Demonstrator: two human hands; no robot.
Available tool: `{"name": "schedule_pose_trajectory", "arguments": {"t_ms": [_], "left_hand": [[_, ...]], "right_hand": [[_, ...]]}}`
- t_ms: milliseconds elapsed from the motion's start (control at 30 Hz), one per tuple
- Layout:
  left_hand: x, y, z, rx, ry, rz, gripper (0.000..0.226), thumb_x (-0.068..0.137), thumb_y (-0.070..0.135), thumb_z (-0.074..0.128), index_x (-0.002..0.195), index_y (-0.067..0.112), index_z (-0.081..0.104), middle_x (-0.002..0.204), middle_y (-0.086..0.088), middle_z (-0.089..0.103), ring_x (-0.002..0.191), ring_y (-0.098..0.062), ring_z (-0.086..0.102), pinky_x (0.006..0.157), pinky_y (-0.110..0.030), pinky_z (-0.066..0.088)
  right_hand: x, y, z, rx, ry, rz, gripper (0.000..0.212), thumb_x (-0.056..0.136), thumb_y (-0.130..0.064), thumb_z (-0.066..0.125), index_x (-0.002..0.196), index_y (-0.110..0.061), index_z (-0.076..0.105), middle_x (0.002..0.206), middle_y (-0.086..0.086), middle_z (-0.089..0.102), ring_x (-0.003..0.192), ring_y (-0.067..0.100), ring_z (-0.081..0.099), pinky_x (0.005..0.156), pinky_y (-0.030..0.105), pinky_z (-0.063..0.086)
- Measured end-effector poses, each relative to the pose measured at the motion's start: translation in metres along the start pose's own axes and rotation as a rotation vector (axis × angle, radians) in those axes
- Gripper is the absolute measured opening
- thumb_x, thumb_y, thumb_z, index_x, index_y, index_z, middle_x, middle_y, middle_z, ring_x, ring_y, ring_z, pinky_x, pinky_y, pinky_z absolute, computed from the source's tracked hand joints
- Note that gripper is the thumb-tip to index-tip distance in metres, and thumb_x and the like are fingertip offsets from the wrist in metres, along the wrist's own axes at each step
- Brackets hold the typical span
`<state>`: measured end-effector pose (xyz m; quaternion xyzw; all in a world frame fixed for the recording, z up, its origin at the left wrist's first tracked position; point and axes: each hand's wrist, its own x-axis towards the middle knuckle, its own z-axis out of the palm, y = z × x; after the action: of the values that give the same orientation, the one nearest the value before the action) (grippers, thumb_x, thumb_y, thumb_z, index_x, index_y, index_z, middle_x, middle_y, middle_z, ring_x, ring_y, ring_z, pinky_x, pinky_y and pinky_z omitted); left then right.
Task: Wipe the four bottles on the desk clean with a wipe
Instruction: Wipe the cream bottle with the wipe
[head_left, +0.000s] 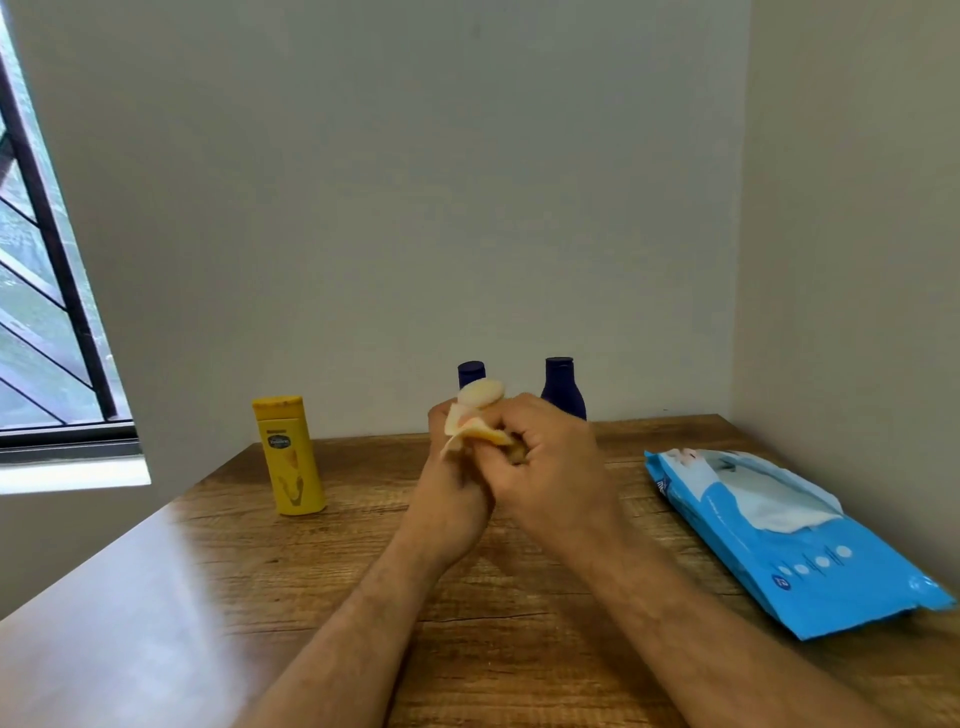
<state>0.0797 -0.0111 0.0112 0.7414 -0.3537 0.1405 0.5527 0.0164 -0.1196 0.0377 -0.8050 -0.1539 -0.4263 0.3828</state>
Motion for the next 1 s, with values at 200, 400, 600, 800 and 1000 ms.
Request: {"name": "schedule_pose_trajectory", "arguments": {"t_ms": [200,400,600,800,1000], "left_hand": [[-0.004,0.009,0.005,0.062,-0.014,0.065,0.032,0.093,-0.004,0.061,0.113,0.018,0.048,0.096,0.007,0.059,0.085,0.003,0.063,0.069,-0.013,0.050],[0.000,0.012,0.006,-0.184,0.017,-0.024,0.045,0.095,0.012,0.065,0.128,0.027,0.039,0.109,0.001,0.063,0.092,-0.006,0.067,0.077,-0.026,0.058],[-0.002,0.014,0.000,-0.555,-0.012,-0.133,0.053,0.072,0.010,0.063,0.123,0.016,0.050,0.098,-0.018,0.066,0.074,-0.032,0.068,0.064,-0.045,0.059],[-0.004,0.015,-0.002,-0.615,0.012,-0.221,0.075,0.065,0.039,0.082,0.127,0.024,0.042,0.114,-0.013,0.063,0.083,-0.024,0.073,0.058,-0.039,0.058],[-0.003,0.019,-0.005,-0.808,-0.103,-0.304,0.074,0.063,0.043,0.072,0.120,0.003,0.047,0.087,-0.021,0.057,0.041,-0.022,0.057,0.039,-0.027,0.048]], "right_hand": [[0.000,0.001,0.002,-0.177,0.056,-0.118,0.005,0.089,-0.020,0.068,0.093,-0.023,0.067,0.091,-0.013,0.060,0.077,0.005,0.057,0.068,0.015,0.050],[0.007,0.012,-0.007,-0.065,0.244,0.140,0.013,0.090,-0.027,0.066,0.080,-0.027,0.058,0.074,-0.013,0.056,0.069,0.001,0.054,0.055,0.010,0.042],[0.009,0.016,-0.011,0.144,0.179,0.341,0.015,0.095,-0.028,0.063,0.081,-0.025,0.063,0.077,-0.009,0.065,0.071,0.000,0.062,0.051,0.010,0.047],[0.011,0.004,-0.009,0.363,0.101,0.370,0.009,0.093,-0.030,0.066,0.086,-0.025,0.070,0.078,-0.005,0.071,0.072,0.009,0.068,0.053,0.022,0.052],[0.012,-0.004,-0.010,0.470,0.060,0.308,0.009,0.092,-0.020,0.067,0.084,-0.019,0.070,0.063,-0.002,0.064,0.054,0.007,0.058,0.045,0.016,0.044]]}}
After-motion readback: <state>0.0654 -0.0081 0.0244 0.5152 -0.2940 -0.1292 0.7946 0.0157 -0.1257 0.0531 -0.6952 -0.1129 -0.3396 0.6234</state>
